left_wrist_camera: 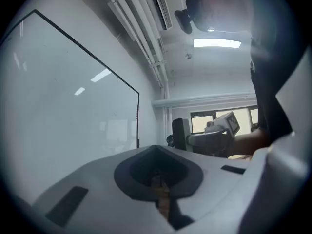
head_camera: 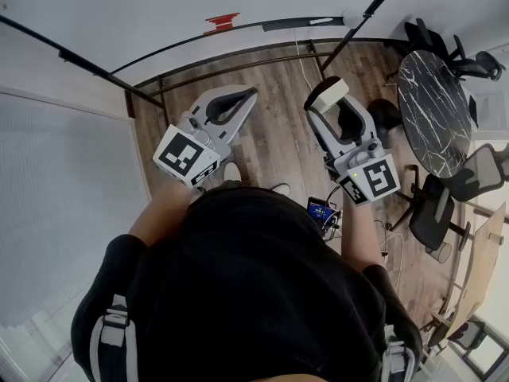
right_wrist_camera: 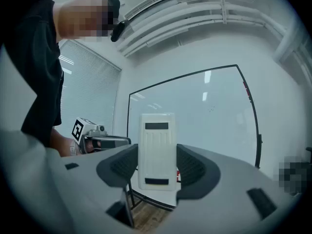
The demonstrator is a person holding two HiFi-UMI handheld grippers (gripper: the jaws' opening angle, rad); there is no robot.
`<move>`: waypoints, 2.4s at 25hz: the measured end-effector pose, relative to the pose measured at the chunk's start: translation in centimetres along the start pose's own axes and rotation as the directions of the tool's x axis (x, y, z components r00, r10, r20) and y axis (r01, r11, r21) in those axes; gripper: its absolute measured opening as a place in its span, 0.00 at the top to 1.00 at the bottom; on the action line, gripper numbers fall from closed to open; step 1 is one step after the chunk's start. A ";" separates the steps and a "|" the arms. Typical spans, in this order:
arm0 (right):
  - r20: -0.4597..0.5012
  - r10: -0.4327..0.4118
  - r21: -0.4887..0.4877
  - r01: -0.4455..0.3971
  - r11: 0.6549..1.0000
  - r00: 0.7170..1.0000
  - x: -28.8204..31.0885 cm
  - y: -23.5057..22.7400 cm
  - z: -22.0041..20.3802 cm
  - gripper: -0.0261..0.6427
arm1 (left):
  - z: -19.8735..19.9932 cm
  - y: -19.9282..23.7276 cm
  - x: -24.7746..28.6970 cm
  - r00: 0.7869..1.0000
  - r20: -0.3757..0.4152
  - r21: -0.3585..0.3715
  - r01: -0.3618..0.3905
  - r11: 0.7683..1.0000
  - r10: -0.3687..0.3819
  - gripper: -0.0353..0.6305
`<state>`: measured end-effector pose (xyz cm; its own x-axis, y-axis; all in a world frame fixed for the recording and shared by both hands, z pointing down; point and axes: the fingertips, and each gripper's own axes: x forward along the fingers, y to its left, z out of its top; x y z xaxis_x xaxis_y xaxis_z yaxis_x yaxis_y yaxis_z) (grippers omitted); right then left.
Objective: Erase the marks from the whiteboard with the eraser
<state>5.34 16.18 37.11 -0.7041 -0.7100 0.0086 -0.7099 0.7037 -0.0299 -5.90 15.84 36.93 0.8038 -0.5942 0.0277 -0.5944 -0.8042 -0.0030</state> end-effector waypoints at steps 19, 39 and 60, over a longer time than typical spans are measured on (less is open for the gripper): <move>-0.046 0.004 -0.023 -0.005 1.000 0.999 6.2 3.3 -0.7 0.60 | -0.6 5.0 -3.4 1.000 -0.003 -0.047 -0.017 0.999 0.017 0.94; -0.016 -0.108 -0.008 0.108 0.994 0.994 14.3 4.5 -0.7 0.60 | -1.2 13.1 -3.8 0.996 0.032 -0.058 0.081 0.995 -0.080 0.94; 0.042 -0.074 0.026 0.073 0.997 0.996 15.3 -9.2 0.4 0.60 | 0.0 16.1 8.6 1.000 0.015 -0.040 0.018 0.999 -0.017 0.94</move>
<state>1.14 -1.13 37.14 -0.6483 -0.7607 -0.0315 -0.7588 0.6490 -0.0555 -8.51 -2.21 37.13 0.8143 -0.5803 0.0130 -0.5803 -0.8135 0.0372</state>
